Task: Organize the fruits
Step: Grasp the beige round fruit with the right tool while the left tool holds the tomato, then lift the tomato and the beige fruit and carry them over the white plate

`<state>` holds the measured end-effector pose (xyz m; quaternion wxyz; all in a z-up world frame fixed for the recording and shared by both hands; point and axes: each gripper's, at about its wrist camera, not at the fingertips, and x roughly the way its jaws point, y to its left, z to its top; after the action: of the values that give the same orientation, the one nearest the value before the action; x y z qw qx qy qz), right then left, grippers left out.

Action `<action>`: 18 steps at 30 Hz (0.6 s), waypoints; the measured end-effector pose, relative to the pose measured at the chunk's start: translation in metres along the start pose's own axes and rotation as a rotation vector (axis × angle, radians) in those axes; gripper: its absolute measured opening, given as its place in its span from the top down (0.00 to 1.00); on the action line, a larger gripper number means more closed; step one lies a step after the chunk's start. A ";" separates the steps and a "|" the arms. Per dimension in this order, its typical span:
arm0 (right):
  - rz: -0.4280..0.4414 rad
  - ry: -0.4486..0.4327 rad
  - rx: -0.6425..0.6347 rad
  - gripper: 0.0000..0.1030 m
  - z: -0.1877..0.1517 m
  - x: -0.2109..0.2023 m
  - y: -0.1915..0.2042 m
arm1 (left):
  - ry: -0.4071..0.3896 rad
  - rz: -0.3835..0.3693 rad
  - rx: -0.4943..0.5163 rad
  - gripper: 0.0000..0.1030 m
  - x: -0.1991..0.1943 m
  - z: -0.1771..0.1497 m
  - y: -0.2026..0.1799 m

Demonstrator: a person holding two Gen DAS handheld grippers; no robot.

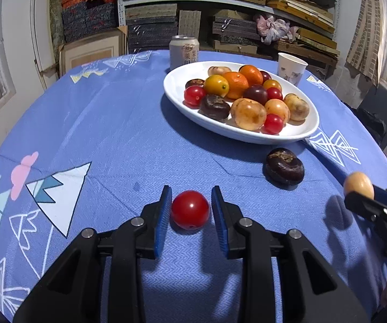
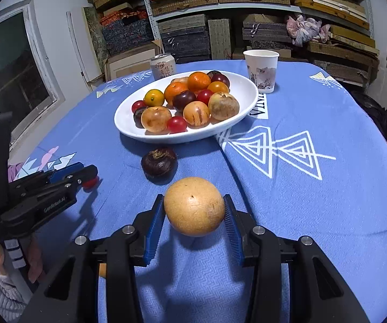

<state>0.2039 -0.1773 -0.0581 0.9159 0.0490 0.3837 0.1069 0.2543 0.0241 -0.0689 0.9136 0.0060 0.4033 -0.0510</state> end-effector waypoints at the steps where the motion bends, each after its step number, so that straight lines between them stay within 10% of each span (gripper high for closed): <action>1: 0.002 0.002 0.002 0.57 0.000 0.000 0.000 | 0.025 -0.015 -0.015 0.65 0.005 0.001 0.003; 18: 0.036 -0.019 0.014 0.57 0.000 -0.008 -0.001 | 0.023 -0.079 -0.026 0.72 0.006 0.000 0.002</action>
<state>0.1985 -0.1796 -0.0528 0.9172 0.0635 0.3746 0.1204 0.2581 0.0258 -0.0737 0.9062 -0.0213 0.4143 -0.0817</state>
